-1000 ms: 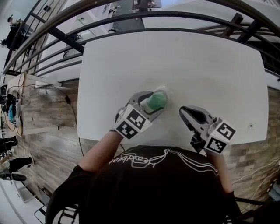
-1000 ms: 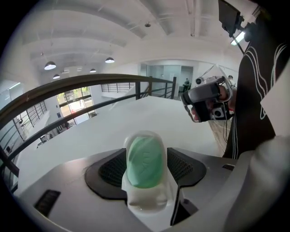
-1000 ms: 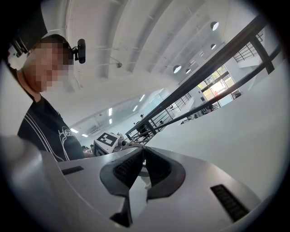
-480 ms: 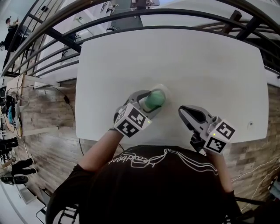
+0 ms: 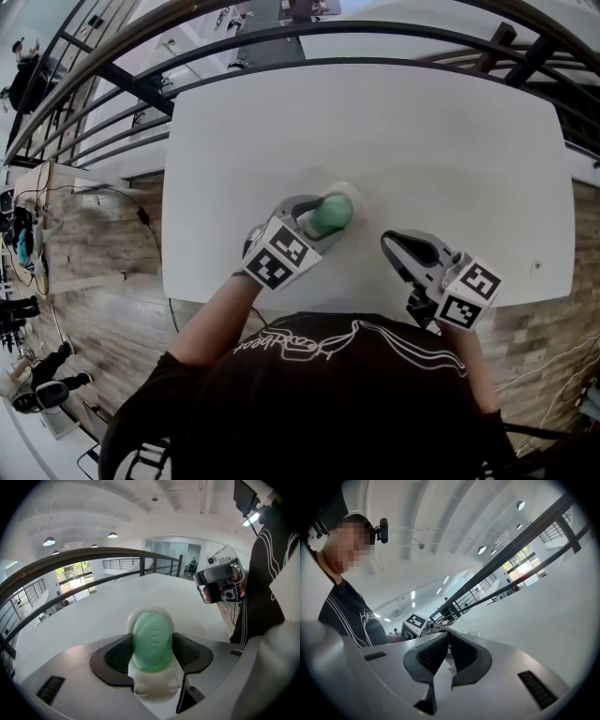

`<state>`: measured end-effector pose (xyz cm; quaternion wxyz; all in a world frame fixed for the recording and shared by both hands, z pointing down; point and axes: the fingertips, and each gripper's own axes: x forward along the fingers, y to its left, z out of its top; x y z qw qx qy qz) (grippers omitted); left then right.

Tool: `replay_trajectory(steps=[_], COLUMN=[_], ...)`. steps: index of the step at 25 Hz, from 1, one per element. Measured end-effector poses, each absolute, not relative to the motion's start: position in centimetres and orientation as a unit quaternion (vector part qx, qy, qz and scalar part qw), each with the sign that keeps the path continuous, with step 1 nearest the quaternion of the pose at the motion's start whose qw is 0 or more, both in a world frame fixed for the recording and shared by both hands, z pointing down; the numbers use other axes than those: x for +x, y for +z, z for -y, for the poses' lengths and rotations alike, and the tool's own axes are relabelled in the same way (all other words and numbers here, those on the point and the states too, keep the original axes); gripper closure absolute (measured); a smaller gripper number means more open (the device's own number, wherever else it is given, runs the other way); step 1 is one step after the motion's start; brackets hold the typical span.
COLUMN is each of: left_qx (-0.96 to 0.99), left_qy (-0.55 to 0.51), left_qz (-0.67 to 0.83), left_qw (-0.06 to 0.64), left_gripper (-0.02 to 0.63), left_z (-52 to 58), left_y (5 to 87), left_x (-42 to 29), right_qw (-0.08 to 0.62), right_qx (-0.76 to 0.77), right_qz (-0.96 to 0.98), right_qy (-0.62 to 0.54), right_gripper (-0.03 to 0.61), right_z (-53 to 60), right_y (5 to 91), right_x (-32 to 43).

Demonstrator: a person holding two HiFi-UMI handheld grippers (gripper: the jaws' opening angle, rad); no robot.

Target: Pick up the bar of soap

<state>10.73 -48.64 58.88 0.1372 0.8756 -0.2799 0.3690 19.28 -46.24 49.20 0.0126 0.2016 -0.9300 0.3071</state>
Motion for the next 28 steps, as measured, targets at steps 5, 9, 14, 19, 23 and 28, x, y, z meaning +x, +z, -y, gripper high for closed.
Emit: replay_trajectory(steps=[5,9,14,19,23,28], left_qx=[0.871,0.872,0.877,0.881,0.886,0.896], left_qy=[0.383,0.382,0.37,0.354,0.34,0.314], left_qz=[0.278,0.276,0.278,0.286,0.291,0.292], left_qw=[0.131,0.131,0.13,0.131,0.126,0.12], left_gripper=[0.348,0.35,0.351,0.353,0.353,0.353], left_z=[48.6,48.7,48.8,48.8,48.7,47.8], left_y=[59.0,58.9,58.7,58.4,57.9,56.6], left_x=[10.6,10.8,11.0,11.0,10.7,10.6], right_qw=[0.011,0.01,0.009,0.01,0.011,0.011], right_qx=[0.201,0.202,0.204,0.208,0.214,0.224], right_qz=[0.93,0.93,0.928,0.926,0.925,0.923], right_qy=[0.308,0.308,0.311,0.313,0.315,0.312], right_gripper=[0.557,0.557,0.557,0.557,0.557,0.557], right_z=[46.1,46.1,46.2,45.8,45.3,43.9], right_y=[49.1,49.1,49.2,49.2,49.1,48.6], right_x=[19.4,19.5,19.5,19.4,19.0,18.5])
